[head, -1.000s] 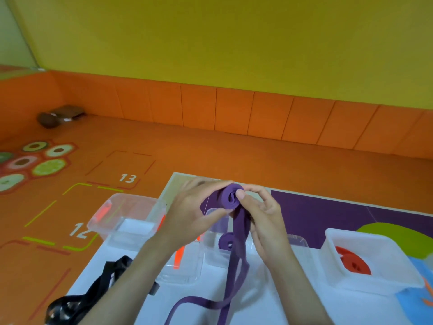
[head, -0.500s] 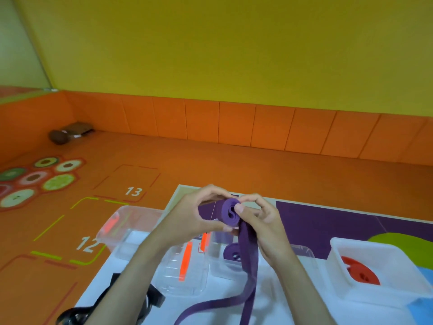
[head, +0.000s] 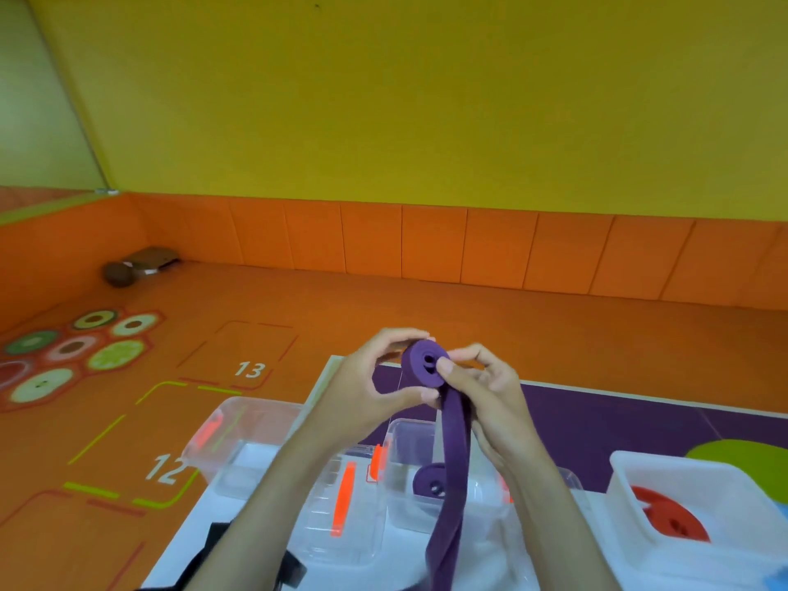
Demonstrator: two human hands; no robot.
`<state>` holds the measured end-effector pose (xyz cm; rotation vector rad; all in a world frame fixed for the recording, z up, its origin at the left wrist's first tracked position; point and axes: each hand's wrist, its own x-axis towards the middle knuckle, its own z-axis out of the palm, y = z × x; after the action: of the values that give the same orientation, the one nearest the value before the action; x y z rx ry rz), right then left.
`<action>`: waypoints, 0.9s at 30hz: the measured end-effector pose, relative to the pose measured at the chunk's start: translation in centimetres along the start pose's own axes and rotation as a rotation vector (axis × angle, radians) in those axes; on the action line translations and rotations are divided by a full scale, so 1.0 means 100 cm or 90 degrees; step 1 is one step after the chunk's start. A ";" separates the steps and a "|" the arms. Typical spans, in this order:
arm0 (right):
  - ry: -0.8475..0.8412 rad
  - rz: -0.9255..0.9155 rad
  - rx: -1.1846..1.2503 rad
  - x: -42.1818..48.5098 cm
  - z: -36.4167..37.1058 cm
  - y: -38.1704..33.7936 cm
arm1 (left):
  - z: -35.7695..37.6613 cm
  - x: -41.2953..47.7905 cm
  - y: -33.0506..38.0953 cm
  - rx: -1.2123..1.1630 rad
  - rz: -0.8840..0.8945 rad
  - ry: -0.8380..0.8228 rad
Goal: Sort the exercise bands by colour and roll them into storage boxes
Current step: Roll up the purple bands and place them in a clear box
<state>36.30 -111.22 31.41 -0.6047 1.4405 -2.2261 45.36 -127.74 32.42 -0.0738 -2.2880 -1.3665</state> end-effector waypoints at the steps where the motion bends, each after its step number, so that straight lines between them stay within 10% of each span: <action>1: -0.015 -0.005 -0.002 0.002 0.001 -0.004 | -0.005 0.004 0.002 0.034 0.009 -0.008; 10: -0.035 -0.021 0.087 -0.004 0.028 -0.014 | 0.007 0.020 0.010 0.067 0.178 0.259; 19: -0.013 -0.058 0.025 0.011 0.019 -0.033 | -0.022 0.033 0.019 0.028 0.164 0.069; 27: -0.003 -0.058 0.138 0.010 0.041 -0.018 | 0.006 0.032 0.000 -0.054 0.264 0.258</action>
<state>37.62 -114.13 34.72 -0.6122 1.1692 -2.4089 42.31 -127.83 33.51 -0.2588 -1.7591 -1.1377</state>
